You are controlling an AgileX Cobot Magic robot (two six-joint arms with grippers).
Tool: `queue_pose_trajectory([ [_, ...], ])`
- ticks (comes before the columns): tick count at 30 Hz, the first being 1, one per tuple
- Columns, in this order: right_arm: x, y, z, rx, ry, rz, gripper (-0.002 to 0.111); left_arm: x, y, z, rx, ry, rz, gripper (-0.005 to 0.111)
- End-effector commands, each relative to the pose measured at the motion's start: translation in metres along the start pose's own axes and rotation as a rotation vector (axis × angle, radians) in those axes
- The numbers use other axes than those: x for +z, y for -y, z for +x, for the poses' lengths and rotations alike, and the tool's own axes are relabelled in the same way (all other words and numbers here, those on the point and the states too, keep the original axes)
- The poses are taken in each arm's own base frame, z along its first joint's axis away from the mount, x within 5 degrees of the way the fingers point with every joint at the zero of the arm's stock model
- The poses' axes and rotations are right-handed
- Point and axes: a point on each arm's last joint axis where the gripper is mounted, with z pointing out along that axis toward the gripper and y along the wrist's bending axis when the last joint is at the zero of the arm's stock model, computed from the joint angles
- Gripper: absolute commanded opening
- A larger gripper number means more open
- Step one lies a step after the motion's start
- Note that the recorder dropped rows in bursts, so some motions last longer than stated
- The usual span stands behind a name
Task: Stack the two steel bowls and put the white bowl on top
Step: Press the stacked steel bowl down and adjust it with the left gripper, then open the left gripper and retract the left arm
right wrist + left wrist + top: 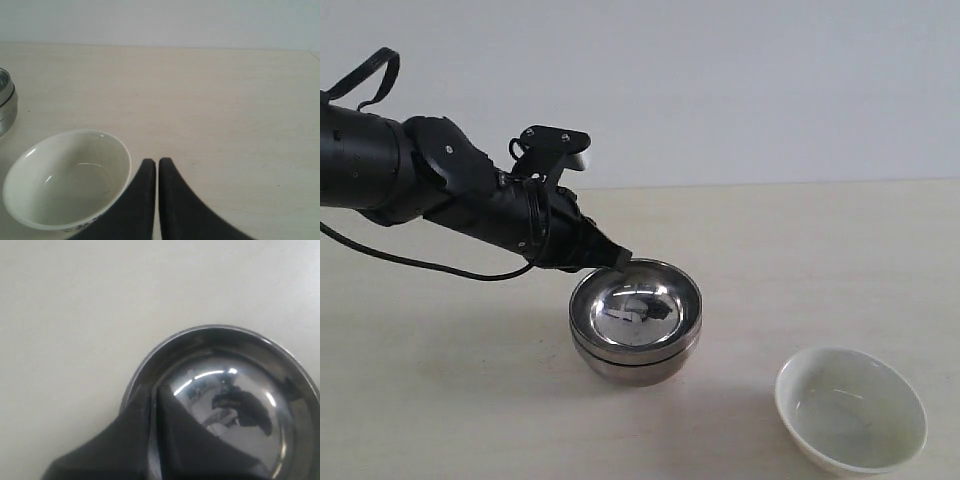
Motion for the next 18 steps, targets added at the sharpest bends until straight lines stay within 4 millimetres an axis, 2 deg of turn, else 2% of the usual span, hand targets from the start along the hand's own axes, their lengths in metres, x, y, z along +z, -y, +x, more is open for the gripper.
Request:
queue_pose_trajectory([
  [1, 0.000, 0.000, -0.001, -0.001, 0.016, 0.003, 0.000, -0.003, 0.010, -0.005, 0.034, 0.032, 0.062, 0.004],
  [3, 0.000, 0.000, -0.001, -0.001, 0.016, 0.003, 0.000, -0.009, 0.013, -0.010, 0.055, 0.065, 0.087, 0.004],
  [5, 0.000, 0.000, -0.001, -0.001, 0.016, 0.003, 0.000, -0.023, 0.016, -0.018, 0.058, 0.117, 0.091, 0.004],
  [7, 0.000, 0.000, -0.001, -0.001, 0.016, 0.003, 0.000, -0.042, 0.018, -0.029, 0.051, 0.183, 0.076, 0.004],
  [11, 0.000, 0.000, -0.001, -0.001, 0.016, 0.003, 0.000, -0.091, 0.025, -0.049, 0.069, 0.319, 0.058, 0.004],
  [15, 0.000, 0.000, -0.001, -0.001, 0.016, 0.003, 0.000, -0.132, 0.032, -0.047, 0.078, 0.412, 0.043, 0.004],
  [18, 0.000, 0.000, -0.001, -0.001, 0.016, 0.003, 0.000, -0.166, 0.033, -0.033, 0.065, 0.501, -0.019, 0.004],
])
